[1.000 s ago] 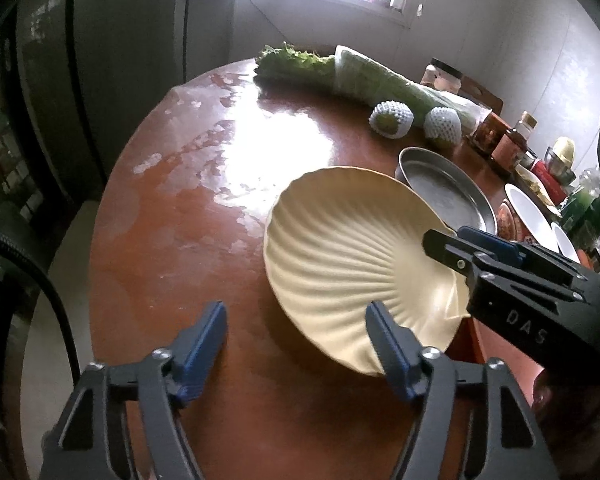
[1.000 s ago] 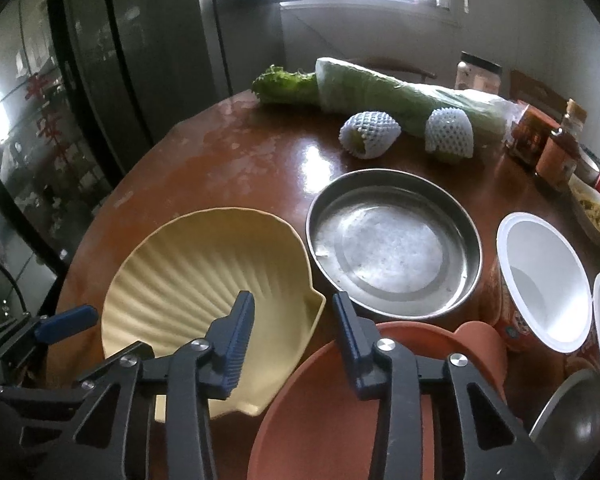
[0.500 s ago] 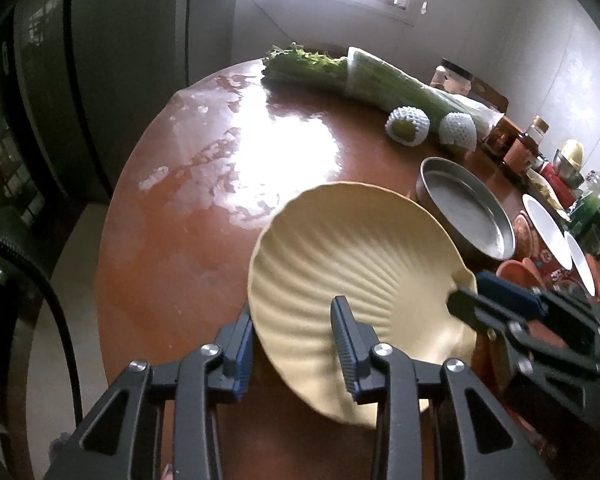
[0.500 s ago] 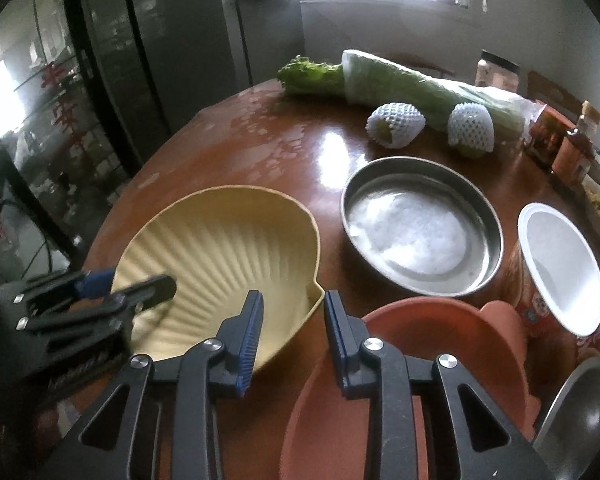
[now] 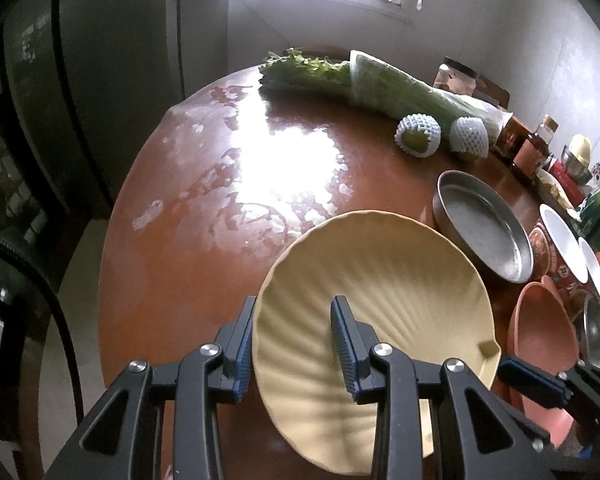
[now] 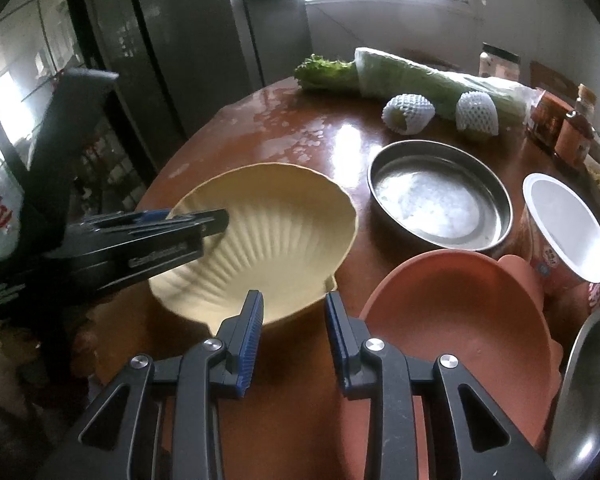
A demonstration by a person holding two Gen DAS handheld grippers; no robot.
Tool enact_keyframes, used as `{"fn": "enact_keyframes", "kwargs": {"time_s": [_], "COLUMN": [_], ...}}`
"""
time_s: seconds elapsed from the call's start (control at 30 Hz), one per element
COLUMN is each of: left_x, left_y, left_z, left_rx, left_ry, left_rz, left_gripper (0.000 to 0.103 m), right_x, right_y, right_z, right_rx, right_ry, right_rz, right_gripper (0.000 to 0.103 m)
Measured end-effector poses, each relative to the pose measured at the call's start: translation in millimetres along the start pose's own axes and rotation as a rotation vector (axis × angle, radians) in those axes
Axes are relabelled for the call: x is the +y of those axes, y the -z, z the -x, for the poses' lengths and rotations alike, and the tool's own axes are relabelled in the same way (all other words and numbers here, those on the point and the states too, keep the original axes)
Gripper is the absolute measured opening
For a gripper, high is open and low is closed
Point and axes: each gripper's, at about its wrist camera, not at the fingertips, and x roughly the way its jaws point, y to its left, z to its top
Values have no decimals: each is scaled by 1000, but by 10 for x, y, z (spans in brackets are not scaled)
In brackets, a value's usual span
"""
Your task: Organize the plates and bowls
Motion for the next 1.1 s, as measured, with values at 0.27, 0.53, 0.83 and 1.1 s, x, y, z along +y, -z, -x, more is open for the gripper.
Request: {"fn": "enact_keyframes", "kwargs": {"time_s": [0.27,0.53,0.83,1.1], "left_x": [-12,67,-55,-366], "left_y": [2,-19,69,203], "left_z": [41,288,747,1070], "left_rx": [-19,-90,-182,-228], "left_ry": [-22,-63,-22,49], "left_rz": [-18,2,-13,-69], "left_gripper": [37,44,58,67], "right_x": [4,-12,-37,-91], "right_y": [4,-34,3,196], "right_z": [62,287,724,1095], "right_rx": [-29,-100,-236,-281], "right_ry": [13,30,13,39], "right_rz": [-3,-10,-44,-73], "right_gripper": [33,35,59,65]}}
